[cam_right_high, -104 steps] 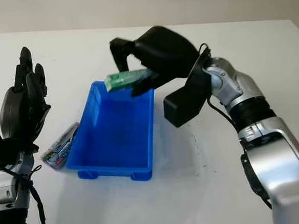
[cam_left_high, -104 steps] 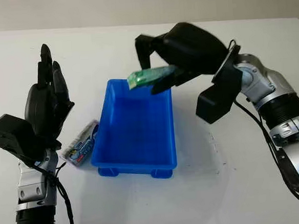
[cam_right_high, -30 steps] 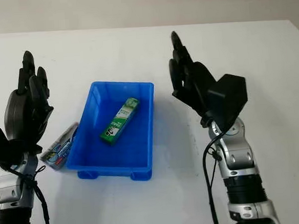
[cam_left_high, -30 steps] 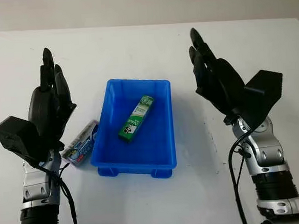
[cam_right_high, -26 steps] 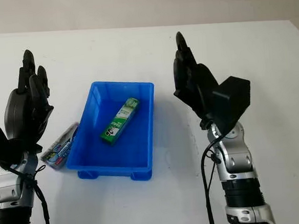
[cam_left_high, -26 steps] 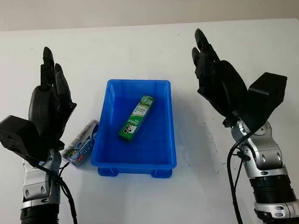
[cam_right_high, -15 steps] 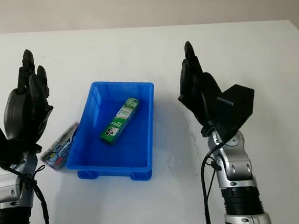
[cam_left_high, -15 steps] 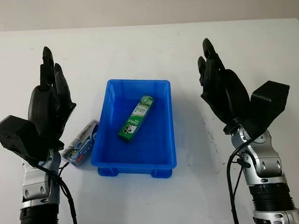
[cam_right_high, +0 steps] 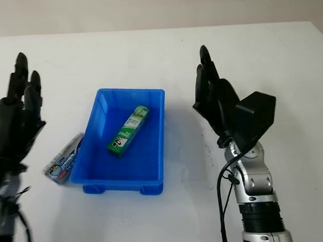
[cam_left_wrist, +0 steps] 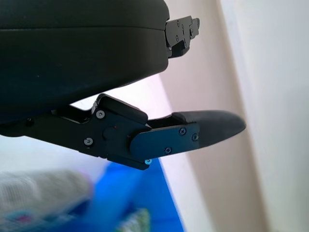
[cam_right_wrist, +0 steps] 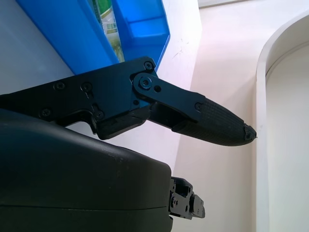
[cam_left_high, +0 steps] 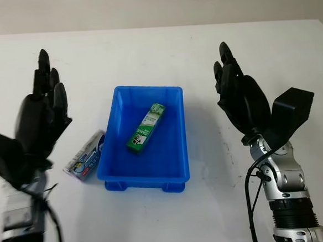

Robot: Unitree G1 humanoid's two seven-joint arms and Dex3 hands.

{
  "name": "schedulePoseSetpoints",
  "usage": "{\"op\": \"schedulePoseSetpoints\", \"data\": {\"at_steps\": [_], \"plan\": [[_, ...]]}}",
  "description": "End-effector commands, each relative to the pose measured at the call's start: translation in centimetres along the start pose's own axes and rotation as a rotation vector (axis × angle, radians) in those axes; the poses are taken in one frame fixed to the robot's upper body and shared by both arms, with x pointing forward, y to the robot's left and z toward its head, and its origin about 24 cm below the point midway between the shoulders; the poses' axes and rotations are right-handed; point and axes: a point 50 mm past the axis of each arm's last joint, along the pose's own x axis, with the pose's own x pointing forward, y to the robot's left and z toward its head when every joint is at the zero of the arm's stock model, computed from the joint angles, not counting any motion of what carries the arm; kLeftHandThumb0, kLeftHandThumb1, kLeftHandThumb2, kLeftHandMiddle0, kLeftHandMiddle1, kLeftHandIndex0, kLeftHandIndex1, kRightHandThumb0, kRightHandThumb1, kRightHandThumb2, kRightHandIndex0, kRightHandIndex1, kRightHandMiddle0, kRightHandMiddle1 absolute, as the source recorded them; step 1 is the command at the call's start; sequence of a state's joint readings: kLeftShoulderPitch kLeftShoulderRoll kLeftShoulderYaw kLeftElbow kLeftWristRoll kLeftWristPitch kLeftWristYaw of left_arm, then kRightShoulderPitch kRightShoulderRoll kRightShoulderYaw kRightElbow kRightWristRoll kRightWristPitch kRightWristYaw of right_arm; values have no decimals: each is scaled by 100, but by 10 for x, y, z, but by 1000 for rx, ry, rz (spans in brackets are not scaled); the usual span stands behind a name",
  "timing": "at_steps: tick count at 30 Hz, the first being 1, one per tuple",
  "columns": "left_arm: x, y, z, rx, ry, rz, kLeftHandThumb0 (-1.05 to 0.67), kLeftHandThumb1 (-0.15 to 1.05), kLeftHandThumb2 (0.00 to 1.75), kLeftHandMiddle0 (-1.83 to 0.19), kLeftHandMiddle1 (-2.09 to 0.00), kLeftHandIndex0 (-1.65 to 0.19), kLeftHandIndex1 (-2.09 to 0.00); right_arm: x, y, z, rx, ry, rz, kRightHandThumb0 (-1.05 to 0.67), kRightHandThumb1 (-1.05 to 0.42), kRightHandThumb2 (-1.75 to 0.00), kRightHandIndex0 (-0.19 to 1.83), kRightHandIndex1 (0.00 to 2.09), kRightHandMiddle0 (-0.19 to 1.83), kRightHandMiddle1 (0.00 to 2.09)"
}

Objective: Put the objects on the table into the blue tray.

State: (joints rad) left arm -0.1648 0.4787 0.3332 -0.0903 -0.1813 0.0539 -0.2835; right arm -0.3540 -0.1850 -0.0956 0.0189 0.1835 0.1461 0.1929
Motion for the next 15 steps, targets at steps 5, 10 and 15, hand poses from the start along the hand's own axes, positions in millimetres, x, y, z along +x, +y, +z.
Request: {"op": "schedulePoseSetpoints", "data": {"at_steps": [5, 10, 15], "plan": [[-7, 35, 33, 201, 88, -67, -77, 103, 13, 19, -2, 18, -4, 0, -1, 7, 1, -21, 12, -79, -105, -82, -19, 0, -19, 0], [-11, 46, 57, 417, 264, -115, -73, 94, 5, 17, -2, 15, -6, 0, -2, 8, -5, -24, 24, -80, -105, -83, -19, 0, -19, 0], [-10, 41, 75, 589, 408, -190, -70, 94, 5, 17, -4, 14, -6, 0, -1, 7, 12, -18, 23, -81, -105, -81, -19, 0, -19, 0]]}}
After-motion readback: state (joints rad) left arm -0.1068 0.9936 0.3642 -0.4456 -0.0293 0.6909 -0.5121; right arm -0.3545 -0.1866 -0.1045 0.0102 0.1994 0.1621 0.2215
